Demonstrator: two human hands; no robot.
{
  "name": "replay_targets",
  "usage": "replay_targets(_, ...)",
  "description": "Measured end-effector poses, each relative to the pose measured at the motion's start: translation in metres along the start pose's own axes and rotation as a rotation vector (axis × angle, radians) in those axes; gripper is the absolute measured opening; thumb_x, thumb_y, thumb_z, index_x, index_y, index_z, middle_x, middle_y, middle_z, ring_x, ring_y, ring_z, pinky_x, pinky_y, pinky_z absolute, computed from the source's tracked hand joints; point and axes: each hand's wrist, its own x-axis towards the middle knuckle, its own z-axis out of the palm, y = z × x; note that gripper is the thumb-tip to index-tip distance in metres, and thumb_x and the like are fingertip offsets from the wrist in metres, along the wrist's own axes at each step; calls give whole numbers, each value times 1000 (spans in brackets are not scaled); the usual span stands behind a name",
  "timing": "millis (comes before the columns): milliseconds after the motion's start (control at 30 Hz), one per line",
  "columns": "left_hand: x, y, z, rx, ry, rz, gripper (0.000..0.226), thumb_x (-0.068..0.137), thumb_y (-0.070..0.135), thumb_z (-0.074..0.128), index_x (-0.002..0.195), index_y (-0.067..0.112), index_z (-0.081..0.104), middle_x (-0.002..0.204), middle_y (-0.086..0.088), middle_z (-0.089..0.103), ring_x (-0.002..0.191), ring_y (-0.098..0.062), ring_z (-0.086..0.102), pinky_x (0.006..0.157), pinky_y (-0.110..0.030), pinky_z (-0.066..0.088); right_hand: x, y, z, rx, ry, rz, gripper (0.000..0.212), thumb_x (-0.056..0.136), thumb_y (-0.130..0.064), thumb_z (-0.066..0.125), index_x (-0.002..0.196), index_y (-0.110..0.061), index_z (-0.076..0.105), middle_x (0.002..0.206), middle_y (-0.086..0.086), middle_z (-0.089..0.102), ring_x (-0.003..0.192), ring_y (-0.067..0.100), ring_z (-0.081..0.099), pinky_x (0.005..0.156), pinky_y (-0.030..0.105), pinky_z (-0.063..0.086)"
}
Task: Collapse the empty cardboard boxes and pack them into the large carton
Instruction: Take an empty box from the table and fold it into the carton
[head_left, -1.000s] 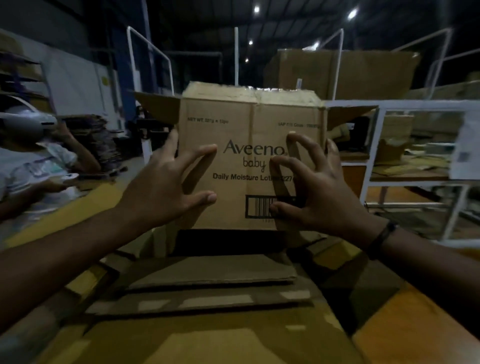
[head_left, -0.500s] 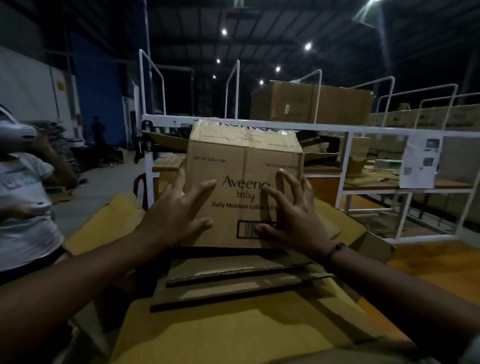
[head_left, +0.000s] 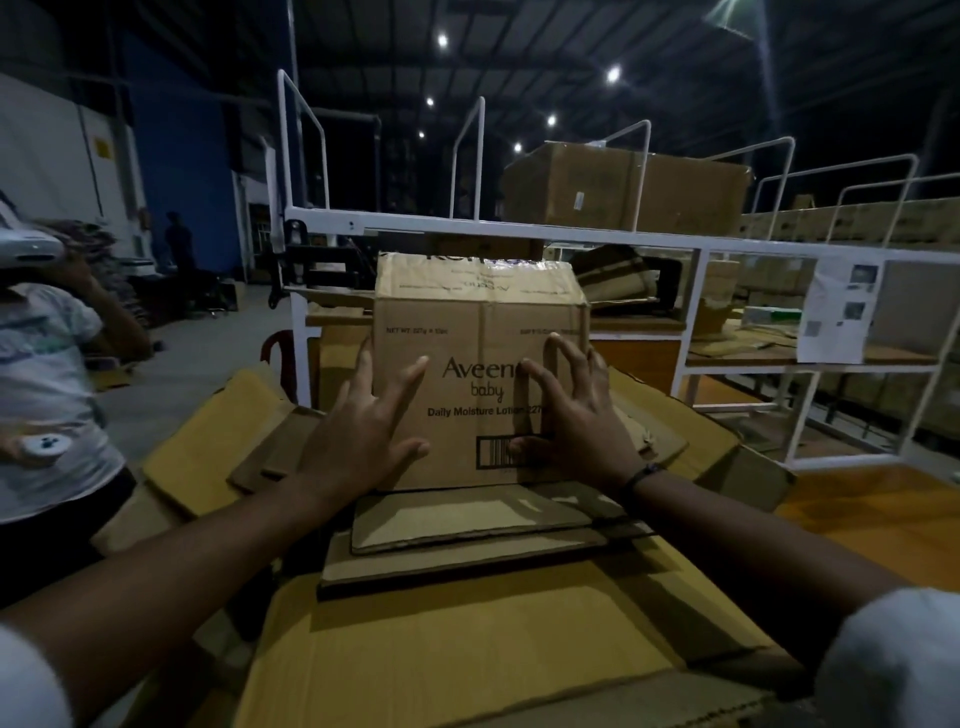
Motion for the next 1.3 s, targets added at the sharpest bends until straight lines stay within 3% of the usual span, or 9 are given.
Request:
replay_targets(300, 2, 5, 8, 22, 24, 3, 113, 76, 41, 88, 158, 46, 10, 169, -20, 0, 142, -48, 36, 94, -57, 53, 2, 11, 7, 89, 19, 27, 118, 67, -50, 89, 158, -37, 15, 166, -2, -8, 151, 47, -1, 101, 76, 40)
replay_targets(467, 0, 7, 10, 92, 25, 3, 111, 78, 45, 85, 161, 41, 12, 168, -19, -2, 141, -45, 36, 95, -56, 52, -7, 9, 11, 273, 71, 202, 144, 64, -46, 92, 161, -32, -13, 168, 0, -17, 153, 35, 15, 104, 56, 50)
replay_targets(567, 3, 7, 12, 114, 20, 2, 112, 80, 46, 84, 162, 41, 9, 168, -19, -3, 141, -45, 35, 95, -55, 52, -18, 5, 16, 417, -28, 391, 148, 64, -50, 89, 153, -42, -29, 168, 6, 13, 139, 31, 45, 99, 51, 55)
replay_targets(667, 0, 8, 19, 119, 14, 29, 114, 79, 45, 84, 162, 42, 5, 168, -16, -10, 147, -46, 26, 95, -57, 53, -28, 5, 22, 530, -105, 469, 148, 69, -42, 90, 149, -43, -35, 150, 5, 50, 129, 23, 57, 104, 47, 53)
replay_targets(900, -15, 11, 28, 61, 32, -5, 119, 78, 41, 85, 160, 49, -1, 169, -9, -16, 152, -42, 21, 92, -51, 56, -36, 4, 33, 581, -56, 489, 130, 78, -26, 86, 153, -47, -18, 136, 3, 63, 119, 19, 66, 97, 48, 57)
replay_targets(1000, -14, 14, 26, 97, -4, -46, 116, 80, 44, 83, 159, 50, -2, 167, -11, -14, 151, -42, 16, 102, -57, 51, -35, 7, 32, 581, -89, 499, 124, 77, -32, 86, 153, -49, -11, 144, 5, 54, 127, 23, 60, 99, 52, 56)
replay_targets(1133, 4, 23, 5, 392, 171, 29, 115, 79, 62, 74, 164, 35, 1, 167, -22, -19, 154, -48, -4, 121, -65, 15, -20, 18, 12, 273, 99, 401, 112, 81, -42, 81, 161, -27, 4, 165, 7, 14, 151, 32, 23, 115, 56, 37)
replay_targets(1200, 23, 27, -13, 484, 269, 103, 115, 82, 65, 69, 165, 25, -1, 167, -28, -15, 155, -47, -8, 123, -63, 5, -7, 22, -8, 147, 191, 250, 104, 84, -37, 77, 162, -20, 11, 164, 12, 16, 150, 32, 23, 114, 51, 40)
replay_targets(1300, 52, 31, -34, 533, 204, 23, 111, 90, 69, 55, 164, 15, -7, 168, -29, 2, 156, -43, -3, 125, -58, -2, 16, 25, -31, 57, 177, 209, 94, 86, -40, 75, 159, -19, 21, 157, 17, 25, 144, 35, 31, 110, 48, 46)
